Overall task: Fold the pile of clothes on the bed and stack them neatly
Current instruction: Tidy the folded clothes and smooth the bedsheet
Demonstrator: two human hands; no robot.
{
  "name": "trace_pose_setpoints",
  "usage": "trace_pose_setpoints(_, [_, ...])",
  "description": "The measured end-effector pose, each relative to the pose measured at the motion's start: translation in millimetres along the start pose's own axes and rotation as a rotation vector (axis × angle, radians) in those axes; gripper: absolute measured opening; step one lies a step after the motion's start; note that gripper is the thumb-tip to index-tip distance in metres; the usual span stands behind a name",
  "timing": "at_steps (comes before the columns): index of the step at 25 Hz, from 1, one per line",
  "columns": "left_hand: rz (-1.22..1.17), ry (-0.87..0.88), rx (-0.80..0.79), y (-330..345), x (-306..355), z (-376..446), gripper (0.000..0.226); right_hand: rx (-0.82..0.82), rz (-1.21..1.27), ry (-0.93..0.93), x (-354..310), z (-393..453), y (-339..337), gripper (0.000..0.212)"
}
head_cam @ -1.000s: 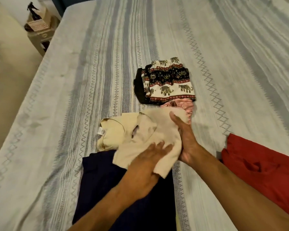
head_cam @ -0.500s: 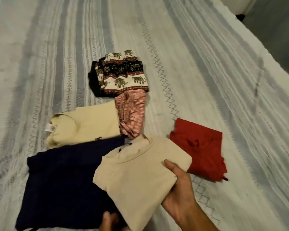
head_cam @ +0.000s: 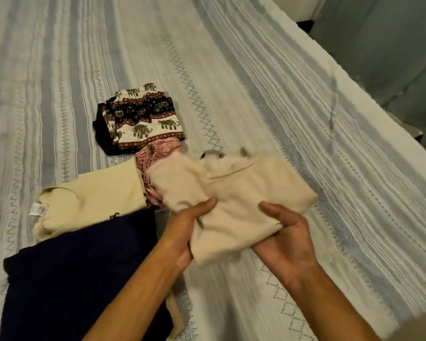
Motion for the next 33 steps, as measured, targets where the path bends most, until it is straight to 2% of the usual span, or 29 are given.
trace_pose_setpoints(1, [0.044, -0.038, -0.113, 45.3, -32.0, 9.4, 0.052, -0.005, -0.033, -0.037, -12.0, -0.9, -4.4, 0.068])
trace_pose_setpoints(2, [0.094, -0.101, -0.08, 80.0, -66.4, 6.5, 0.052, -0.027, -0.069, -0.061, -21.5, -3.4, -2.6, 0.069])
trace_pose_setpoints(3, [0.14, -0.145, -0.041, 81.6, -77.8, 25.4, 0.051, -0.018, -0.067, -0.097, -30.1, -3.8, -13.1, 0.066])
trace_pose_setpoints(5, [0.179, -0.158, 0.03, 70.0, -109.2, 66.1, 0.051, 0.156, -0.073, -0.122, -30.8, 0.2, -59.5, 0.057])
trace_pose_setpoints(6, [0.218, -0.169, 0.056, 54.7, -122.1, 82.9, 0.052, 0.306, -0.098, -0.099, -21.9, -1.3, -92.7, 0.054])
trace_pose_setpoints(8, [0.313, -0.24, 0.049, 22.0, -157.4, 101.2, 0.056, 0.568, -0.189, 0.024, 0.4, -8.9, -153.9, 0.044])
trace_pose_setpoints(10, [0.339, -0.295, 0.078, 2.1, -183.0, 105.9, 0.06, 0.726, -0.313, 0.087, 15.1, -17.7, -188.3, 0.029])
trace_pose_setpoints(12, [0.436, -0.264, 0.113, -5.5, -178.7, 105.0, 0.07, 0.885, -0.402, -0.005, 13.4, -23.5, -195.7, 0.021])
trace_pose_setpoints(14, [0.555, -0.202, 0.143, -5.7, -153.4, 85.4, 0.062, 1.021, -0.506, -0.224, -2.3, -28.1, -170.4, 0.014])
trace_pose_setpoints(15, [0.588, -0.151, 0.128, -6.6, -133.0, 72.3, 0.051, 0.979, -0.558, -0.296, -6.2, -21.0, -146.4, 0.012])
trace_pose_setpoints(17, [0.677, 0.0, 0.127, -24.2, -79.6, 52.4, 0.036, 0.76, -0.702, -0.326, -0.3, 11.7, -92.8, 0.014])
trace_pose_setpoints(19, [0.772, 0.205, 0.28, -76.1, -9.8, 34.2, 0.03, 0.481, -0.892, -0.214, 35.1, 64.3, -25.5, 0.016])
trace_pose_setpoints(20, [0.827, 0.308, 0.413, -110.0, 20.8, 26.6, 0.031, 0.346, -1.0, -0.156, 58.4, 90.9, 6.6, 0.016])
trace_pose_setpoints(22, [0.874, 0.362, 0.738, -184.7, 63.3, 10.4, 0.051, 0.175, -1.214, -0.056, 110.1, 142.9, 53.7, 0.017])
trace_pose_setpoints(23, [0.884, 0.298, 0.879, -225.0, 73.2, 6.6, 0.069, 0.141, -1.303, -0.007, 136.8, 165.8, 69.1, 0.023])
trace_pose_setpoints(25, [0.839, 0.026, 1.019, -288.4, 73.7, 6.3, 0.116, 0.116, -1.435, 0.066, 178.1, 204.6, 87.1, 0.043])
trace_pose_setpoints(27, [0.701, -0.14, 1.001, -335.8, 63.7, 11.8, 0.154, 0.164, -1.578, 0.058, 205.7, 232.4, 97.7, 0.062])
trace_pose_setpoints(28, [0.646, -0.149, 0.961, -344.8, 61.5, 14.6, 0.158, 0.225, -1.646, 0.04, 210.7, 241.0, 100.0, 0.071])
trace_pose_setpoints(30, [0.551, -0.144, 0.83, -348.1, 57.3, 26.5, 0.134, 0.311, -1.796, -0.003, 214.7, 249.1, 105.9, 0.078])
trace_pose_setpoints(33, [0.431, -0.137, 0.671, -329.5, 53.4, 37.1, 0.095, 0.262, -2.142, -0.122, 228.7, 242.6, 123.6, 0.072])
Point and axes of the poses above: each hand's wrist, its own z-axis towards the middle knuckle, its own y-axis out of the palm, x = y × z, the point moved 7 cm from there along z, towards the middle knuckle, and after that the axes turned 1 degree about -x, right-handed, at the moved point
